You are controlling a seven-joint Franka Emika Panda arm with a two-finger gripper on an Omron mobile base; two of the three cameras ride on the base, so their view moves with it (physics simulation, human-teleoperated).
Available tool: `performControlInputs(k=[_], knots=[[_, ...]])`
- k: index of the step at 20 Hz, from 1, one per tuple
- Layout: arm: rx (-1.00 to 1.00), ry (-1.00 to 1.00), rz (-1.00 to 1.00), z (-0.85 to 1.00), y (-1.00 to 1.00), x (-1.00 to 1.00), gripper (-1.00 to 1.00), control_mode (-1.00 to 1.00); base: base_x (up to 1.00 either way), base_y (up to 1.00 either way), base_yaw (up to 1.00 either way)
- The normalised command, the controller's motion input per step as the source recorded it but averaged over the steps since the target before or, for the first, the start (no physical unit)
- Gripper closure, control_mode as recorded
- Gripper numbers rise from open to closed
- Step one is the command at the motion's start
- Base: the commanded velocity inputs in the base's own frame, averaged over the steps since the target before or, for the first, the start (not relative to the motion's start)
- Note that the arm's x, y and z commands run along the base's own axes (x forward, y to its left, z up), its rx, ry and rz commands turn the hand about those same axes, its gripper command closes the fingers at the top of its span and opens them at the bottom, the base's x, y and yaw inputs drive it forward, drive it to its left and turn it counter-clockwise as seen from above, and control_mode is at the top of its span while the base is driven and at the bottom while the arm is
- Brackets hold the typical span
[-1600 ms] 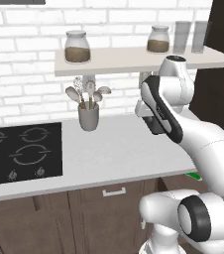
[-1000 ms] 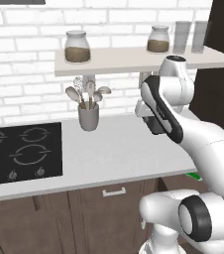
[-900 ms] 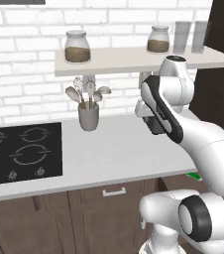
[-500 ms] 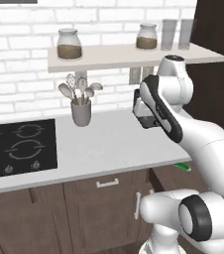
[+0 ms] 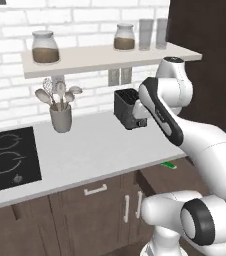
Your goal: Pick up the knife from the drawer and place it on the cutting board. Then place the meat from the plate to the cutting board.
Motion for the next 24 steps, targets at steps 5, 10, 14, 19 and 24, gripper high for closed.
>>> performControlInputs(k=[5, 10, 14, 19, 24], knots=[[0.0, 0.0, 0.0, 0.0, 0.0, 0.0, -1.0, 1.0, 0.0, 0.38, -0.46], [0.0, 0.0, 0.0, 0.0, 0.0, 0.0, -1.0, 1.0, 0.0, 0.69, -0.24], [0.0, 0.0, 0.0, 0.0, 0.0, 0.0, -1.0, 1.0, 0.02, 0.64, -0.08], [0.0, 0.0, 0.0, 0.0, 0.0, 0.0, -1.0, 1.0, 0.46, 0.35, -0.11], [0.0, 0.0, 0.0, 0.0, 0.0, 0.0, -1.0, 1.0, 0.38, 0.33, -0.21]])
